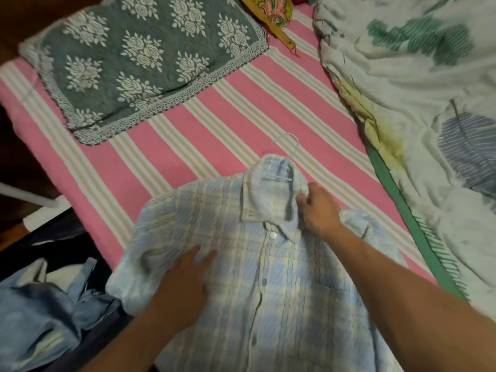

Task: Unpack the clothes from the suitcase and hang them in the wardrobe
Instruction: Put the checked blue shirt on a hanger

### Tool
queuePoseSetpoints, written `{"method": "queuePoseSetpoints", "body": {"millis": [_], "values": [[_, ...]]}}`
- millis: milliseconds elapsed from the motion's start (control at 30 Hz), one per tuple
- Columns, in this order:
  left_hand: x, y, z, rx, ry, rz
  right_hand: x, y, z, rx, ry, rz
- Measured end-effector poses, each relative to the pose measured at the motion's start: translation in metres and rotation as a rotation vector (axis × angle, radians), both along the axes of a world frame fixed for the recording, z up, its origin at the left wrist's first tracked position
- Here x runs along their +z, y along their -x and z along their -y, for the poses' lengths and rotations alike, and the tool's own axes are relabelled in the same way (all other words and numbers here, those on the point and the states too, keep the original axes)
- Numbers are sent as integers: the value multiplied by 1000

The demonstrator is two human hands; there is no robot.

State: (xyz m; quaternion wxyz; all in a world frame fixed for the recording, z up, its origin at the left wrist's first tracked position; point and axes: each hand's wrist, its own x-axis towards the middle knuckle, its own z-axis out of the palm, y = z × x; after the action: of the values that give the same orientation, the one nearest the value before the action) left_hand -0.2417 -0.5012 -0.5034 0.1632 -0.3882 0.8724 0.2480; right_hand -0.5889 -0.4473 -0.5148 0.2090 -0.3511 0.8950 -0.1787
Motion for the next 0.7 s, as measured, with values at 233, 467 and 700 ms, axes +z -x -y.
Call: {"method": "queuePoseSetpoints", "body": {"millis": [233, 467, 700], "values": [[156, 0, 0, 122, 240, -463, 186, -122, -104, 128, 373, 55], [336, -82, -33, 80, 384, -613, 395, -189, -147, 140, 414, 276], [498, -234, -95, 372, 350, -631, 521, -303, -163, 900, 343, -136]]}}
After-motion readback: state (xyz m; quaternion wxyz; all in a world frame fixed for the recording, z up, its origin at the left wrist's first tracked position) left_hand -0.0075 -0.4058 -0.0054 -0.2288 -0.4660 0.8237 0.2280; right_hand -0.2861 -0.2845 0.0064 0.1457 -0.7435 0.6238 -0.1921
